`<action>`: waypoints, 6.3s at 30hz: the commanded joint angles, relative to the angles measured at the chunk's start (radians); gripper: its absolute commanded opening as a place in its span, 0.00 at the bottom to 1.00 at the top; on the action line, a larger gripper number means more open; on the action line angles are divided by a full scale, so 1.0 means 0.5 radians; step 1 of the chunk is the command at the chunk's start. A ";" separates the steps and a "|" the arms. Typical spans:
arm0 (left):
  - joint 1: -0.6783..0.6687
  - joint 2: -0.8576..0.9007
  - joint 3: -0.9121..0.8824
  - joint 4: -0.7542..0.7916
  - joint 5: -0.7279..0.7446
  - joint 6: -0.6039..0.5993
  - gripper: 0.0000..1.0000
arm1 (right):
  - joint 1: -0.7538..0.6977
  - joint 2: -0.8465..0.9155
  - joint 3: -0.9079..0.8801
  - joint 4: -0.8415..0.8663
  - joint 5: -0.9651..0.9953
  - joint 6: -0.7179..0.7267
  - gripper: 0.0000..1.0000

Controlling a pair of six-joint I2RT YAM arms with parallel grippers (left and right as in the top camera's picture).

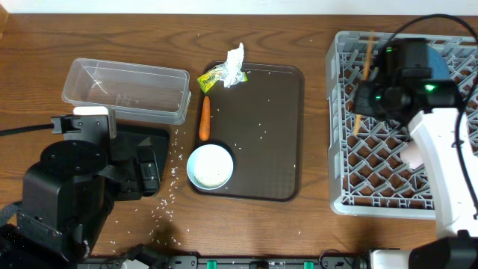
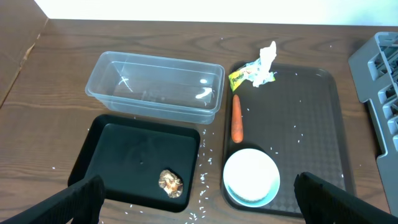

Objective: Sort waste into correct bins and load items into the dishwasher rack
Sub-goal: 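Grasp the second chopstick and place it in the rack, then grasp the tissue with the left gripper and drop it in the clear bin, then reach the left gripper to the yellow snack wrapper and grasp it, then carry the wrapper with the left gripper and drop it in the clear bin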

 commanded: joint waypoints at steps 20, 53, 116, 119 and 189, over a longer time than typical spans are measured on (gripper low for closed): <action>-0.002 0.062 -0.043 0.258 0.270 -0.012 0.98 | -0.004 -0.137 -0.032 0.050 -0.465 -0.127 0.45; 0.034 2.438 -0.122 2.160 0.316 0.480 0.86 | -0.002 -0.763 -0.033 -0.374 0.090 0.537 0.99; 0.326 2.147 -0.148 1.485 0.678 0.565 0.51 | -0.002 -0.741 -0.033 -0.303 0.097 0.531 0.99; 0.257 2.302 -0.148 1.650 0.674 0.665 0.52 | 0.002 -0.729 -0.033 -0.307 0.097 0.531 0.99; 0.050 2.387 -0.375 1.987 0.249 0.771 0.57 | 0.020 -0.519 -0.033 -0.314 0.023 0.507 0.99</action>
